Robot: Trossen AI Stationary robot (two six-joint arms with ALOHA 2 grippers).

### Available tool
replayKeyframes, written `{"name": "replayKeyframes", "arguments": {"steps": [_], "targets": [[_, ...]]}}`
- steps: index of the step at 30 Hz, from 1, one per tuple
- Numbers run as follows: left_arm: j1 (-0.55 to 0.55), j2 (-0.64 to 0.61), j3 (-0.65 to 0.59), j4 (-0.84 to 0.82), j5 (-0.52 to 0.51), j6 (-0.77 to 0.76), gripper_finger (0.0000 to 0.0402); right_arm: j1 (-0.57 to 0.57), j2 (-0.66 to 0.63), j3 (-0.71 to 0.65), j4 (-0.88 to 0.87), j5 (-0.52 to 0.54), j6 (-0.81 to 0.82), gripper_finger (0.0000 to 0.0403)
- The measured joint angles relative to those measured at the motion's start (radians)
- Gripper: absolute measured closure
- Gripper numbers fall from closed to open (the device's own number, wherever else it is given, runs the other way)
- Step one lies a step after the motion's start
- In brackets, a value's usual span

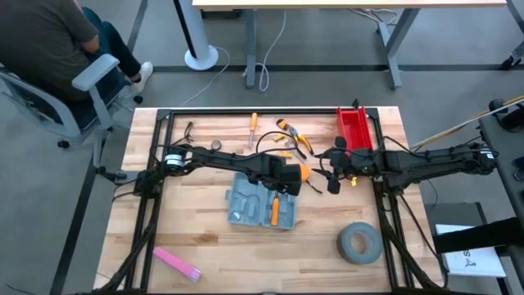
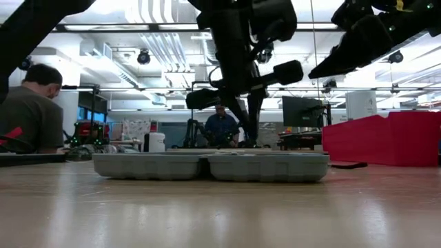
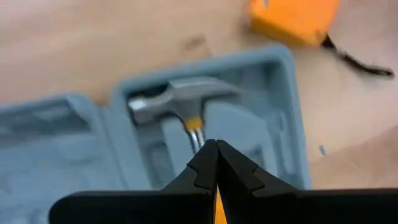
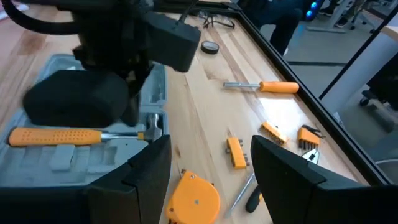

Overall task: Prefit tool cases
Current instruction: Put the yellow pliers into the gray pre-fit tool case

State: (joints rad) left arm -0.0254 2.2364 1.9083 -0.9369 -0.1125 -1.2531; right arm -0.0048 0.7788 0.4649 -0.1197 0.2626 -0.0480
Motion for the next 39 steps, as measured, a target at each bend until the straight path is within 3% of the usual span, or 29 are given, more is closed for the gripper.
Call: {"name": "replayKeyframes", "arguments": {"steps": [8, 12, 31, 39], "targets": [[-0.032, 0.0, 0.021, 0.018, 0.172, 0.014, 0.0401, 0.0, -0.018, -0.035, 0.0, 0.0, 0.01, 0.0204], [-0.059, 0.0, 0.022, 0.018, 0.21, -0.005, 0.0401, 0.0, -0.066, -0.046, 0.001, 0.0, 0.012, 0.0204], [-0.068, 0.0, -0.02, 0.016, 0.116, -0.047, 0.0401, 0.0, -0.124, -0.047, -0.012, 0.0, 0.014, 0.0204], [-0.052, -0.002, -0.004, 0.022, 0.005, -0.005, 0.0401, 0.0, -0.123, -0.047, -0.012, 0.0, 0.014, 0.0204]]}}
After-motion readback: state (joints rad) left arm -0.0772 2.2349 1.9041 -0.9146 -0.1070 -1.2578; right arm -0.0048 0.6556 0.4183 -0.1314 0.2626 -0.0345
